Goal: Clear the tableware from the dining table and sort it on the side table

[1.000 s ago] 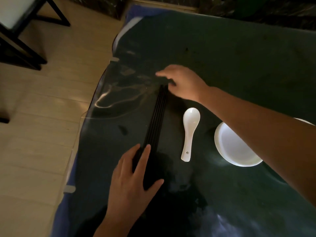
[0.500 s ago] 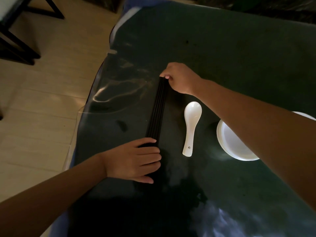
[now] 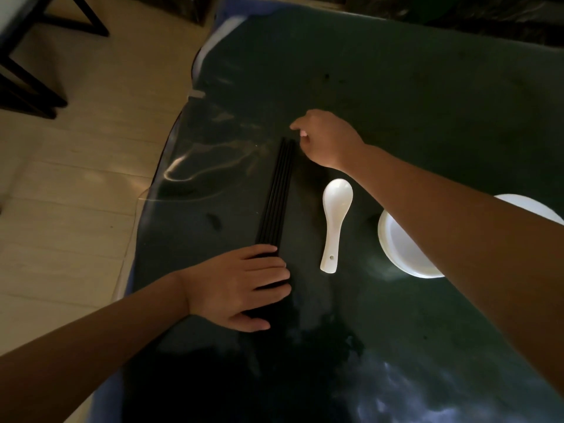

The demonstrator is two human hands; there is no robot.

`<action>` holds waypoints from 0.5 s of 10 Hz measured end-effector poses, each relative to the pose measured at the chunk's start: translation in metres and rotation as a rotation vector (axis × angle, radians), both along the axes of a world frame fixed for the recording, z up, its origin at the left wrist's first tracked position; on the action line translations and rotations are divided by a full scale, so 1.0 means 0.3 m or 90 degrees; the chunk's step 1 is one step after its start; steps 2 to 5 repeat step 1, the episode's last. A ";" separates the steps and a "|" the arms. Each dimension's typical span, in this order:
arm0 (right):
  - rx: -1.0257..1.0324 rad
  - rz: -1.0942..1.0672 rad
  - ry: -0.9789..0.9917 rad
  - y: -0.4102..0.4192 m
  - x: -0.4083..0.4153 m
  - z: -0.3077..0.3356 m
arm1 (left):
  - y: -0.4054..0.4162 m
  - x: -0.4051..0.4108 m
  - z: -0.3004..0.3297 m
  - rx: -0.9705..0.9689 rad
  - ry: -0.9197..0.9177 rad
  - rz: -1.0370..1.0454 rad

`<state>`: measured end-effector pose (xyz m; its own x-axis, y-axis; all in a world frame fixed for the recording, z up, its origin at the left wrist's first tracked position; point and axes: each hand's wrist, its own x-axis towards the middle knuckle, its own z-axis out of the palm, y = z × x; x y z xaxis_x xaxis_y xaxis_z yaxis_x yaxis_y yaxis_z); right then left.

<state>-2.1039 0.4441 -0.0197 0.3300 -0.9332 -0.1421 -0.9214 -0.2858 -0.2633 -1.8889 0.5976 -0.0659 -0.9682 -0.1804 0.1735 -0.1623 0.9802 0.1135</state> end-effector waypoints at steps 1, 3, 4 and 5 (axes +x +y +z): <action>-0.029 -0.090 0.026 0.057 -0.084 0.085 | -0.005 -0.052 0.073 0.021 0.036 0.116; -0.029 -0.090 0.026 0.057 -0.084 0.085 | -0.005 -0.052 0.073 0.021 0.036 0.116; -0.029 -0.090 0.026 0.057 -0.084 0.085 | -0.005 -0.052 0.073 0.021 0.036 0.116; -0.029 -0.090 0.026 0.057 -0.084 0.085 | -0.005 -0.052 0.073 0.021 0.036 0.116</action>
